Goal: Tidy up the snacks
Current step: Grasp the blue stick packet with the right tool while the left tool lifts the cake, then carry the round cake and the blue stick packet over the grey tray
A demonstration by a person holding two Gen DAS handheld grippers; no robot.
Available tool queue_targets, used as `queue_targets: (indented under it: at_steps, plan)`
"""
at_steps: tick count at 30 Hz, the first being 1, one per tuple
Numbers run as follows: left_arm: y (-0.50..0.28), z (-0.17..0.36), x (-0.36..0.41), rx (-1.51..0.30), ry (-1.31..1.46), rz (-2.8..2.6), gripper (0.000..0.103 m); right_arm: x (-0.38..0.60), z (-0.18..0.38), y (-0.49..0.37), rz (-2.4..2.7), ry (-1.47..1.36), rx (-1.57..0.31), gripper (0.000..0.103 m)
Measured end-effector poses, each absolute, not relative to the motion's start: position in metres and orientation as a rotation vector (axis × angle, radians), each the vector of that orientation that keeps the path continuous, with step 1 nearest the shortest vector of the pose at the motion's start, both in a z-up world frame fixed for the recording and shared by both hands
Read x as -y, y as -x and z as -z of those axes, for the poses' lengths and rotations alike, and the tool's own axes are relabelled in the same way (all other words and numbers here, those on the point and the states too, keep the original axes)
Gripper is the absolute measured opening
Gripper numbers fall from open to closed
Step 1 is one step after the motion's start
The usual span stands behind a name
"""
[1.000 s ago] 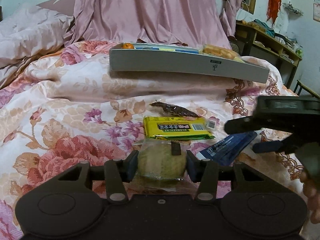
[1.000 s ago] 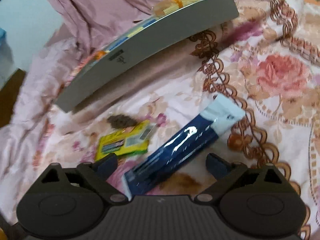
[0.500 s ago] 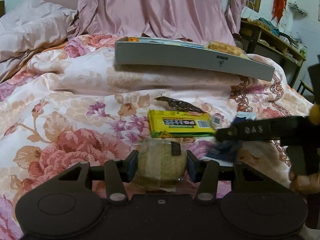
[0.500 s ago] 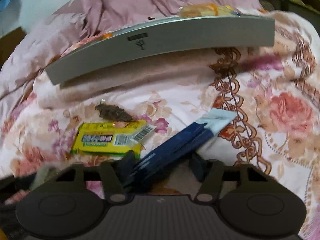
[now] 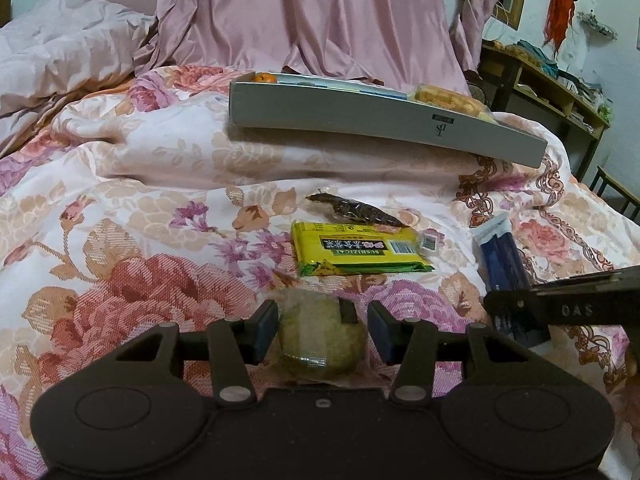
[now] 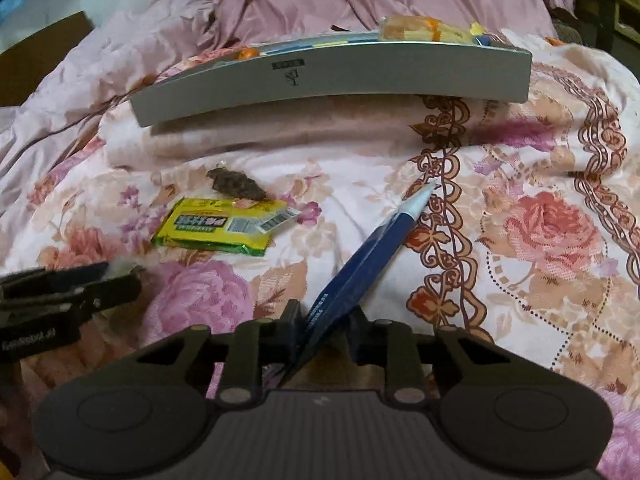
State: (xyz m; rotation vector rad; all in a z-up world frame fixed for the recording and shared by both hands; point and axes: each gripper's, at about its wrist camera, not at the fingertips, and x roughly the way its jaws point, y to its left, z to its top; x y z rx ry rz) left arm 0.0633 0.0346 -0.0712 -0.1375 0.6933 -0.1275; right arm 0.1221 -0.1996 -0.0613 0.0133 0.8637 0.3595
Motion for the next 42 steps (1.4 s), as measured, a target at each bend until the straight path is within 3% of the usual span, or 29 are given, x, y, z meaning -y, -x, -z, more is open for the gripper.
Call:
queue_targets:
  at_steps: [3,11,13,16,17,21,24,26,42]
  plan:
    - [-0.064,0.071,-0.033,-0.695,0.131,0.129,0.051,0.202,0.063,-0.133,-0.338,-0.068,-0.886,0.043]
    - [-0.065,0.080,-0.028,-0.739,0.132,0.149,0.053,0.234,0.075,-0.149,-0.322,-0.403,-0.920,0.047]
    - [-0.066,0.082,-0.026,-0.743,0.118,0.150,0.054,0.236,0.077,-0.151,-0.314,-0.428,-0.921,0.040]
    - [-0.066,0.084,-0.023,-0.743,0.093,0.153,0.052,0.243,0.080,-0.150,-0.294,-0.451,-0.912,0.022]
    - [-0.066,0.084,-0.023,-0.742,0.090,0.159,0.051,0.243,0.080,-0.149,-0.298,-0.450,-0.909,0.021]
    - [-0.064,0.082,-0.022,-0.736,0.087,0.175,0.050,0.215,0.057,-0.127,-0.320,-0.073,-0.808,0.011]
    - [-0.063,0.081,-0.019,-0.731,0.075,0.190,0.050,0.182,0.045,-0.098,-0.353,0.268,-0.689,0.010]
    - [-0.062,0.081,-0.018,-0.725,0.071,0.192,0.050,0.174,0.041,-0.088,-0.379,0.327,-0.659,0.010]
    - [-0.034,0.044,-0.026,-0.585,0.094,0.175,0.050,0.193,0.005,-0.066,-0.421,0.122,-0.635,0.010]
